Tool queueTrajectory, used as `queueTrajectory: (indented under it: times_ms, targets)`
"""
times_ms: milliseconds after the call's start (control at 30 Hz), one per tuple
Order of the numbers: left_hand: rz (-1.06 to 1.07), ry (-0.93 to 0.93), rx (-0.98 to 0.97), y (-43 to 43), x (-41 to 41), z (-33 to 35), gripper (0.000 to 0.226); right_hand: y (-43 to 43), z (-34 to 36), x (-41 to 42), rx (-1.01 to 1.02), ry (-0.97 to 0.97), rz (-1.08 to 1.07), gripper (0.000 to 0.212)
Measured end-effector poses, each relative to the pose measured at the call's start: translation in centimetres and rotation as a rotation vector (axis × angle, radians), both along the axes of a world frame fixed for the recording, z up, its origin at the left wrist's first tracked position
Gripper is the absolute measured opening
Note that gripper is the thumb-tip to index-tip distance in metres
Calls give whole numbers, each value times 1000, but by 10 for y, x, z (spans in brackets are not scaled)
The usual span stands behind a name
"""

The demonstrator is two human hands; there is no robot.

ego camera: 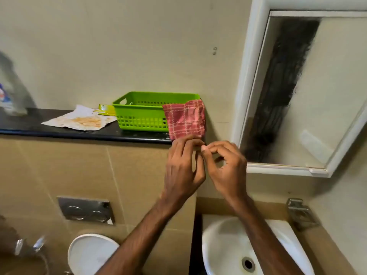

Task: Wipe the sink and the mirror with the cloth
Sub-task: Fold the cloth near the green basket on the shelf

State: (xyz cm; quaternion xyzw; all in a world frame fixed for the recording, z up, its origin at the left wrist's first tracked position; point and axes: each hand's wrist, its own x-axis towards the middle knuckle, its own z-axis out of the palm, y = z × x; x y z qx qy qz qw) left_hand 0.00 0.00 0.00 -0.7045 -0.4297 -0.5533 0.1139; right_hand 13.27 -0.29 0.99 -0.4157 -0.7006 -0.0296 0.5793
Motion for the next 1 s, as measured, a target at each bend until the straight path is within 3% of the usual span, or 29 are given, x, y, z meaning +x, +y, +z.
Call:
queueTrajectory:
  times_ms: [133,233,400,467,533,600,667,833,1000]
  targets:
    - [79,9,68,22,-34,18,22,20,22,-23,78,28,-55,8]
    - [134,30,79,40,-56,33,22,37,28,-31,34,61,-110,25]
    - [237,26,7,66,-80,64,35,64,37,-28,-395,170,-90,59]
    - [279,57,-50,71,-84,69,39,67,40,-28,-474,151,-66,45]
    - [307,105,-94,73,-85,65,36,67,41,-26,-444,134,-58,24]
    - [325,133,-104,73,-85,60,34,65,45,-24,-413,153,-33,16]
    - [313,137,-97,73,-87,59,34,63,50,-23,-411,214,22,15]
    - [232,121,-135,73,-93,62,47,54,82,-31,-520,608,365,14]
    - [278,165,-152,71,-93,68,57,69,138,-43,-499,578,415,21]
